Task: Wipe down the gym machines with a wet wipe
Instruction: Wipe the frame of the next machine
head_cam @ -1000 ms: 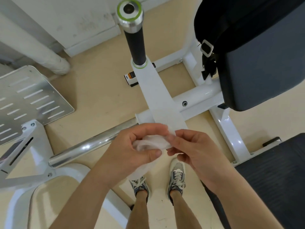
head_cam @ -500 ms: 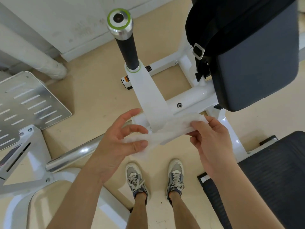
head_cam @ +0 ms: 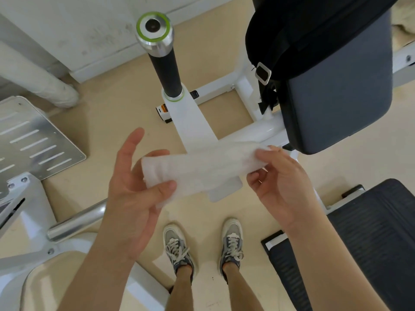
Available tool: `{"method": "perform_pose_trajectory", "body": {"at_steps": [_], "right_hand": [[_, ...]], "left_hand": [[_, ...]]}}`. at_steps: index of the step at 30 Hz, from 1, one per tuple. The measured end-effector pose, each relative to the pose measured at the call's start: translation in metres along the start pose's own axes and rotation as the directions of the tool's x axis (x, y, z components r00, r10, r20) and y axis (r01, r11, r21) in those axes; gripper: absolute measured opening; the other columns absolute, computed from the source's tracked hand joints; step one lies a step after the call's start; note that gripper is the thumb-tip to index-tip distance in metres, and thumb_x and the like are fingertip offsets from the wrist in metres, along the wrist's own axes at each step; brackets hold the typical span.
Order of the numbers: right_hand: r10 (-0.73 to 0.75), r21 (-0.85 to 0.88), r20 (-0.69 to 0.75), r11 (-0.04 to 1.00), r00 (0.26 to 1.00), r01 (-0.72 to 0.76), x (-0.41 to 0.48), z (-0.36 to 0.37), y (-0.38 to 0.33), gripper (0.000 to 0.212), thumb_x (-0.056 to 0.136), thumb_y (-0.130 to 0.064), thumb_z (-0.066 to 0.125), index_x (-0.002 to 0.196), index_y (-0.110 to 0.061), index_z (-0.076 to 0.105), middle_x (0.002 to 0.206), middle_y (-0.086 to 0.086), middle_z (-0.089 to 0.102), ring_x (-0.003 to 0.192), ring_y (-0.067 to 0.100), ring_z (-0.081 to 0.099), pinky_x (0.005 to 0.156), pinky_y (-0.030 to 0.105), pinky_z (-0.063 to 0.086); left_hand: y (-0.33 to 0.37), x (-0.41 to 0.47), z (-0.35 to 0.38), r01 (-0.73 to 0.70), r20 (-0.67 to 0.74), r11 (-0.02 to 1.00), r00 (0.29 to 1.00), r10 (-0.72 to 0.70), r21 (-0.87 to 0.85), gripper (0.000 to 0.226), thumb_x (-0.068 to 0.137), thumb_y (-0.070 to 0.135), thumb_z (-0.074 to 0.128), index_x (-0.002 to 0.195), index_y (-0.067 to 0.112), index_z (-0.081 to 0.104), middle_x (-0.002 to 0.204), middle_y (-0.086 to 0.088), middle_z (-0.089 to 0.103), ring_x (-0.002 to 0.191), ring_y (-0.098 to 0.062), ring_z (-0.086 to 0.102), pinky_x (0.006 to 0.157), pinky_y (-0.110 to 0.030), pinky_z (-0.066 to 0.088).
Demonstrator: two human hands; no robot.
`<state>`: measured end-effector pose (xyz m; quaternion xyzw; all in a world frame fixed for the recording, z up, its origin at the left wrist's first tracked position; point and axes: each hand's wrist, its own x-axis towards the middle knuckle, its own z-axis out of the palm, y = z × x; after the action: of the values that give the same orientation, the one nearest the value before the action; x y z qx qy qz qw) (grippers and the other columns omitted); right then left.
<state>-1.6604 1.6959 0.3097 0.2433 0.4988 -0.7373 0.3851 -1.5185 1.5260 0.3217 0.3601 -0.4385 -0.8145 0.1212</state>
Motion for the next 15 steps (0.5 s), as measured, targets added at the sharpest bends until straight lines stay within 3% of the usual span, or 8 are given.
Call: {"method": "perform_pose_trajectory", "body": {"at_steps": [2, 5, 9, 11, 13, 14, 15], "right_hand": [[-0.072, -0.381, -0.089, 0.924, 0.993, 0.033, 0.006, -0.001, 0.007, 0.022, 0.087, -0.004, 0.062, 0.075, -0.016, 0.049, 0.061, -0.005, 0.055, 0.051, 0.007, 0.047, 0.052, 0.024, 0.035], [-0.205, -0.754, -0.101, 0.654, 0.974, 0.059, 0.015, -0.005, 0.016, 0.016, 0.087, -0.013, 0.065, 0.081, -0.016, 0.051, 0.067, -0.002, 0.057, 0.048, 0.005, 0.049, 0.051, 0.022, 0.037], [-0.357, -0.899, -0.062, 0.426, 0.932, 0.103, 0.012, -0.007, 0.023, 0.012, 0.090, -0.024, 0.063, 0.096, -0.025, 0.053, 0.082, -0.008, 0.062, 0.064, 0.003, 0.058, 0.054, 0.016, 0.039], [-0.567, -0.930, -0.012, 0.310, 0.824, 0.200, 0.005, -0.006, 0.028, 0.014, 0.091, -0.021, 0.063, 0.101, -0.025, 0.055, 0.092, -0.009, 0.059, 0.078, 0.006, 0.056, 0.065, 0.016, 0.043], [-0.754, -0.938, 0.107, 0.140, 0.648, 0.318, -0.001, 0.003, 0.037, 0.015, 0.093, -0.019, 0.060, 0.108, -0.018, 0.061, 0.109, -0.004, 0.055, 0.090, 0.007, 0.052, 0.078, 0.017, 0.046], [-0.784, -0.936, 0.184, 0.045, 0.593, 0.350, -0.002, 0.010, 0.045, 0.020, 0.095, -0.019, 0.057, 0.114, -0.013, 0.062, 0.117, 0.001, 0.055, 0.097, 0.008, 0.051, 0.084, 0.015, 0.045], [-0.767, -0.933, 0.256, -0.038, 0.589, 0.357, -0.002, 0.017, 0.057, 0.029, 0.097, -0.022, 0.052, 0.122, -0.009, 0.060, 0.127, 0.007, 0.054, 0.106, 0.011, 0.052, 0.092, 0.015, 0.042]], "left_hand": [[-0.014, 0.004, -0.004, 0.099, -0.064, 0.995, 0.993, -0.099, 0.001, 0.089, 0.061, -0.018, 0.057, 0.127, 0.042, 0.054, 0.100, 0.000, 0.064, 0.086, -0.016, 0.060, 0.059, -0.024, 0.052], [-0.034, 0.005, -0.012, 0.160, -0.128, 0.985, 0.980, -0.151, 0.062, 0.091, 0.070, -0.029, 0.048, 0.124, 0.044, 0.058, 0.109, 0.002, 0.062, 0.086, -0.015, 0.056, 0.057, -0.024, 0.045], [-0.047, -0.001, -0.020, 0.110, -0.208, 0.980, 0.975, -0.074, 0.168, 0.088, 0.074, -0.032, 0.043, 0.121, 0.040, 0.062, 0.119, 0.006, 0.060, 0.090, -0.010, 0.057, 0.063, -0.023, 0.049], [-0.050, -0.005, -0.018, 0.074, -0.257, 0.962, 0.966, -0.004, 0.264, 0.085, 0.074, -0.029, 0.046, 0.116, 0.042, 0.063, 0.118, 0.008, 0.061, 0.089, -0.009, 0.059, 0.066, -0.021, 0.050], [-0.054, -0.006, -0.016, 0.050, -0.292, 0.941, 0.955, 0.053, 0.335, 0.079, 0.076, -0.024, 0.052, 0.115, 0.043, 0.062, 0.117, 0.010, 0.061, 0.089, -0.009, 0.060, 0.070, -0.023, 0.050], [-0.056, -0.006, -0.014, 0.043, -0.303, 0.933, 0.950, 0.072, 0.357, 0.075, 0.077, -0.022, 0.055, 0.115, 0.042, 0.061, 0.117, 0.011, 0.060, 0.090, -0.009, 0.060, 0.072, -0.025, 0.049], [-0.058, -0.005, -0.012, 0.040, -0.312, 0.926, 0.946, 0.086, 0.376, 0.072, 0.078, -0.019, 0.057, 0.116, 0.042, 0.060, 0.116, 0.012, 0.060, 0.092, -0.009, 0.061, 0.075, -0.027, 0.050]]}}
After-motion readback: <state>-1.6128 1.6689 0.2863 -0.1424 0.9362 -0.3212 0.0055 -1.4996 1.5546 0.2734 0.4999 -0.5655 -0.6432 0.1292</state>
